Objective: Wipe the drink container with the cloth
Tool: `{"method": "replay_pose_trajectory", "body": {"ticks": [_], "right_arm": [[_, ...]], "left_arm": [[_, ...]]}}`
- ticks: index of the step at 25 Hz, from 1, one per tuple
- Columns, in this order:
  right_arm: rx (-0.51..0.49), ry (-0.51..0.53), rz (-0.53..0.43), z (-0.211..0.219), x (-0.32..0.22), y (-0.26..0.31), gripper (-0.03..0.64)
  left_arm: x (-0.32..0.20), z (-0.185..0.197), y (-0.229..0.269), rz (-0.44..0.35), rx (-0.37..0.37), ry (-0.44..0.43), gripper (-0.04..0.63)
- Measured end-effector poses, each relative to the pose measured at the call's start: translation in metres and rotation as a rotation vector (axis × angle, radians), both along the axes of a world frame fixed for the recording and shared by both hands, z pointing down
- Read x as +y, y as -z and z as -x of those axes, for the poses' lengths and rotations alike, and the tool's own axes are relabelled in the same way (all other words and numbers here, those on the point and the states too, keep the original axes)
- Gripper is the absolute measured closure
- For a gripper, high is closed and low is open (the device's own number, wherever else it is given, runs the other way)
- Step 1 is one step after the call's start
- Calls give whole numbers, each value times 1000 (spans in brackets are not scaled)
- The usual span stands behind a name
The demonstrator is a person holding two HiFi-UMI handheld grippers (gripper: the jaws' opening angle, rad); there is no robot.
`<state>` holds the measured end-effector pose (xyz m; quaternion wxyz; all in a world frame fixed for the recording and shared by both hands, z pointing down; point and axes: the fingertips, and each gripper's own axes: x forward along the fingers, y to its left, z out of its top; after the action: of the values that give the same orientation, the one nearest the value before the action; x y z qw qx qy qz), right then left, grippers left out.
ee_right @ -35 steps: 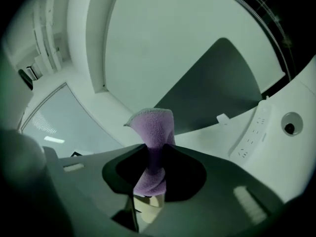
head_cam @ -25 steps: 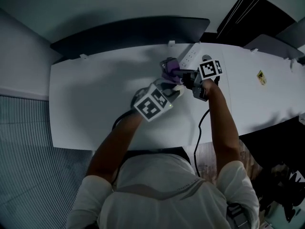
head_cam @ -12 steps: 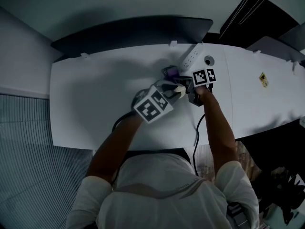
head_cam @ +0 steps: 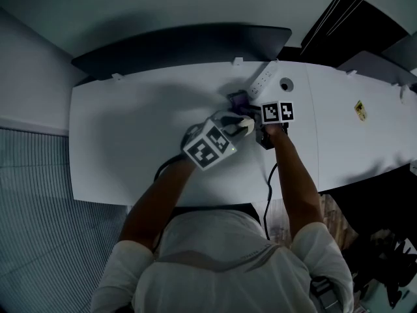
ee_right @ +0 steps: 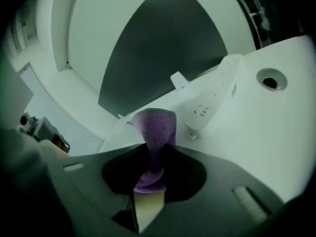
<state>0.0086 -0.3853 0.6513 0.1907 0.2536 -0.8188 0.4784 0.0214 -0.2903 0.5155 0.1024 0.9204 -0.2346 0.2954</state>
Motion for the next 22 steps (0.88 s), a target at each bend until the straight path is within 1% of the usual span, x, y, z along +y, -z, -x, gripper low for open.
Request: {"method": "replay_pose_trajectory", "body": {"ticks": [4, 8, 10, 14, 16, 17, 18, 19, 20, 21, 22], "right_arm": [[-108, -178, -137, -24, -15, 54, 520], [-159, -307, -250, -58, -5, 103, 520], [-174, -365, -302, -73, 6, 126, 520], [-178, -467, -408, -99, 34, 167, 520], [-180, -499, -450, -106, 51, 187, 520], [-179, -512, -472, -108, 60, 196, 520], [-174, -526, -497, -110, 68, 205, 520], [-162, -538, -528, -113, 76, 214, 520], [-144, -547, -562, -115, 84, 222, 522], [-124, -553, -596, -117, 92, 231, 522], [-105, -557, -629, -119, 99, 240, 522]], "left_arm": [[-1, 2, 2, -64, 38, 16, 497], [5, -1, 5, -91, 56, 8, 358], [6, 0, 13, -112, 69, 18, 354], [11, 1, 40, -153, 134, 33, 354], [15, 5, 64, -204, 178, 55, 357], [17, 10, 79, -244, 206, 80, 382], [18, 17, 96, -292, 237, 115, 421], [19, 26, 113, -343, 268, 160, 472], [21, 36, 129, -386, 299, 207, 541], [23, 46, 144, -413, 332, 248, 578], [27, 54, 157, -427, 363, 278, 591]]}}
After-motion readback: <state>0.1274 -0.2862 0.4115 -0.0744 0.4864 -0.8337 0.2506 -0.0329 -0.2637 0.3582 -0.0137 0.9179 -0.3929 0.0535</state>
